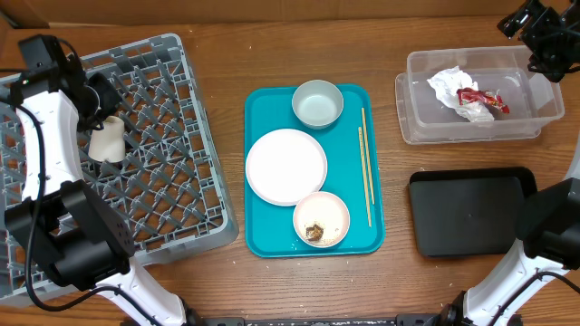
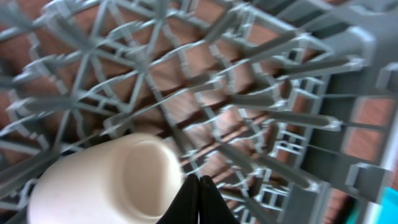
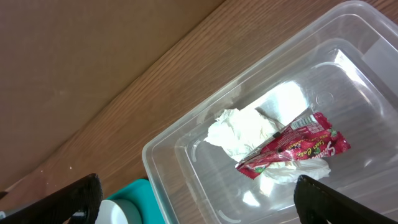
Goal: Sort waste into correct bins and load items into the dishwasher
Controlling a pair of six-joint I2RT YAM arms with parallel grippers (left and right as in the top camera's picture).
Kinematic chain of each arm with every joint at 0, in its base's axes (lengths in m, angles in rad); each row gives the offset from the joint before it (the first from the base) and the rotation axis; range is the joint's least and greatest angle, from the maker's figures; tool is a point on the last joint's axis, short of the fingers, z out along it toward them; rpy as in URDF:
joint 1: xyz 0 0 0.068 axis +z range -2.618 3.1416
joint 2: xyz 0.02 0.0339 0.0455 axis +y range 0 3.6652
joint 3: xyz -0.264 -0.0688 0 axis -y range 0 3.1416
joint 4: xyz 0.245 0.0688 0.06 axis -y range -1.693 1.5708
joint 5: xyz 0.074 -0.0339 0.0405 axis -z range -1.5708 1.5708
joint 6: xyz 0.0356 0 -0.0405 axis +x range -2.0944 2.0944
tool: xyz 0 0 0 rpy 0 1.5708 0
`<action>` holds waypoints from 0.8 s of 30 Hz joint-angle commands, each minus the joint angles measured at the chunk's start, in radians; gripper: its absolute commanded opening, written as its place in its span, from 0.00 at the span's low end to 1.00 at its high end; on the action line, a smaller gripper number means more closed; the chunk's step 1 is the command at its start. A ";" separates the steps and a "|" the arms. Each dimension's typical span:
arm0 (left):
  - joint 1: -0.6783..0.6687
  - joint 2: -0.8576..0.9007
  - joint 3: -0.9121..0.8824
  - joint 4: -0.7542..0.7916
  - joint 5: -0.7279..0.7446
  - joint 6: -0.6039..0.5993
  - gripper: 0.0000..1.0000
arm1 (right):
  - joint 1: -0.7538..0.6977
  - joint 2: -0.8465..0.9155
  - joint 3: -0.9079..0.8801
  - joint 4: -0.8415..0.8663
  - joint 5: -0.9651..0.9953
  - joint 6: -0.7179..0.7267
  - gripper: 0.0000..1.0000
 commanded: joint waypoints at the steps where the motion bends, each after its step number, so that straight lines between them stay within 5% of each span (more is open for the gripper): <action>1: 0.001 -0.015 -0.034 0.000 -0.079 -0.045 0.04 | 0.003 -0.048 0.007 0.005 0.003 0.004 1.00; 13: 0.007 -0.015 -0.123 0.034 -0.150 -0.045 0.04 | 0.003 -0.048 0.007 0.005 0.003 0.004 1.00; 24: 0.007 -0.018 0.078 -0.251 -0.309 -0.086 0.04 | 0.003 -0.048 0.007 0.005 0.003 0.004 1.00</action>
